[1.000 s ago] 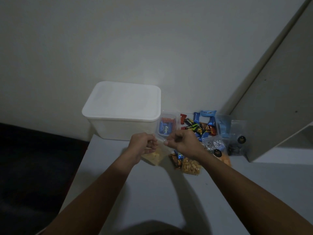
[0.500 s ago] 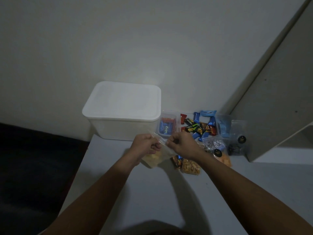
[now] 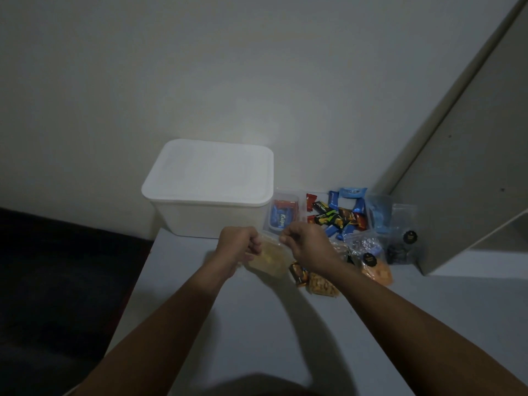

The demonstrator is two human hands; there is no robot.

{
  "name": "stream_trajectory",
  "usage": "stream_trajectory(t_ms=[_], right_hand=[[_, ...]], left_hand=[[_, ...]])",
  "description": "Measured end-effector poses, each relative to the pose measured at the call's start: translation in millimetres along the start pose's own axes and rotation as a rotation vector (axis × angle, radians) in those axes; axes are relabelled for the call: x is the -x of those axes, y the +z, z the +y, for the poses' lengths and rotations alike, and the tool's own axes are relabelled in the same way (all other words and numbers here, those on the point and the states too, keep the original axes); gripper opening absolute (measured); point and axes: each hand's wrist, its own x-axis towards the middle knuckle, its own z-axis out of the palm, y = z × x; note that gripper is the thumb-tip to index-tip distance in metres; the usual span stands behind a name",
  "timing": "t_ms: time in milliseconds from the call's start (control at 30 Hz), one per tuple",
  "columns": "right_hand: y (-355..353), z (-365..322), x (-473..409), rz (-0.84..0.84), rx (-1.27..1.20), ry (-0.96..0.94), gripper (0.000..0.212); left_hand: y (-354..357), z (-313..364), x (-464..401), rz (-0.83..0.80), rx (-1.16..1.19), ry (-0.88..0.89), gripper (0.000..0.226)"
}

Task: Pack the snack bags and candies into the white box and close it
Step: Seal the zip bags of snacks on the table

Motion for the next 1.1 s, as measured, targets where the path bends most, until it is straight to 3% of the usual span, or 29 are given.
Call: stream_trajectory(t_ms=[167, 300, 433, 567, 867, 1100], right_hand=[[-3.7, 3.9, -0.6, -0.004, 0.049, -0.021, 0.007], [-10.2, 3.2, -3.7, -0.034, 0.051, -0.032, 0.009], [-16.6, -1.9, -6.9, -0.037, -0.022, 0.007, 0.011], [-22.3, -3.2, -6.8, -0.022, -0.109, 0.033, 0.010], [-19.7, 6.6, -18.8, 0.066, -0.033, 0.128, 0.003], [-19.5, 6.3, -32.4, 0.033, -0.083, 0.119, 0.008]], left_hand=[[-7.2, -2.0, -7.0, 0.130, 0.041, 0.039, 0.004], [-13.9, -4.5, -6.6, 0.056, -0.067, 0.333, 0.038], [-16.6, -5.1, -9.9, 0.049, -0.229, 0.524, 0.022], [-18.8, -1.9, -10.2, 0.082, -0.137, 0.493, 0.010], [-30.0, -7.3, -13.9, 0.061, 0.019, 0.467, 0.020], [-34.7, -16.2, -20.6, 0.096, 0.055, 0.408, 0.012]])
